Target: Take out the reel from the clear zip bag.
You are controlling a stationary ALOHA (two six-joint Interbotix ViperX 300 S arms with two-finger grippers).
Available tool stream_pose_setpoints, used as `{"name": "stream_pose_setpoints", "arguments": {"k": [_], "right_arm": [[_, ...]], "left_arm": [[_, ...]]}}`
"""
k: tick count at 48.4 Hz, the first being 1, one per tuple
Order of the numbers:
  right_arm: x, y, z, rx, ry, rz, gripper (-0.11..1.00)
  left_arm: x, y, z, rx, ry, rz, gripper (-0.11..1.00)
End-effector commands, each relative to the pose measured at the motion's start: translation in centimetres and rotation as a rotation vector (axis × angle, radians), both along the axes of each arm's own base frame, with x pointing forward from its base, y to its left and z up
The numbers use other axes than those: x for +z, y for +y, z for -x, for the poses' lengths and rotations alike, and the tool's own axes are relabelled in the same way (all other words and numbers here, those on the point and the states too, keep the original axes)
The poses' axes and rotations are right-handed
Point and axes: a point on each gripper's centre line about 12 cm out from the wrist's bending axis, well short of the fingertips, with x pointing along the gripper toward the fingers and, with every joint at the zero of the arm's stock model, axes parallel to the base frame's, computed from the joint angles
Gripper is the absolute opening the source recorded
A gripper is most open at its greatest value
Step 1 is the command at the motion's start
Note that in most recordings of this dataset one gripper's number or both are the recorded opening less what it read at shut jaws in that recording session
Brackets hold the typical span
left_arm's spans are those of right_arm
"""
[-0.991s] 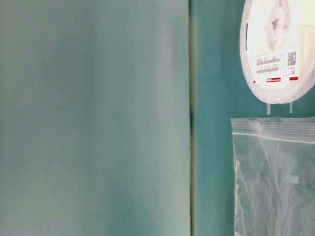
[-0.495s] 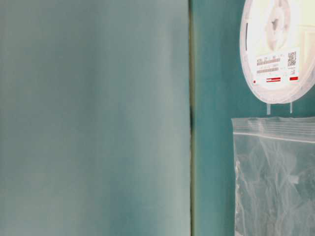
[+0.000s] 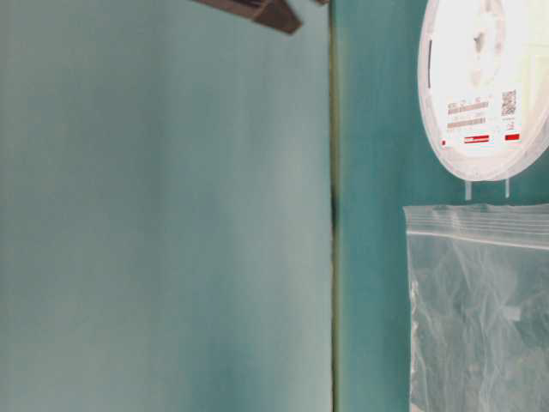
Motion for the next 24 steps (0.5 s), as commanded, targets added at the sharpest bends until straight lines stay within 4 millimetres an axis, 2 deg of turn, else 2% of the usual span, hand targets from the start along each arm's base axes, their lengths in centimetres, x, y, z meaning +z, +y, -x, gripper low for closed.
{"name": "stream_pose_setpoints", "arguments": {"k": [1, 13, 24], "right_arm": [[2.1, 0.0, -0.4, 0.033, -0.060, 0.053, 0.88], [3.2, 1.0, -0.2, 0.138, -0.087, 0.175, 0.88], [4.2, 2.4, 0.1, 0.274, -0.119, 0.332, 0.88]], "left_arm": [[2.7, 0.0, 0.3, -0.029, -0.066, -0.057, 0.96], [5.1, -0.4, 2.6, -0.113, -0.096, -0.191, 0.95], [5.7, -0.5, 2.9, -0.197, -0.099, -0.319, 0.95]]}}
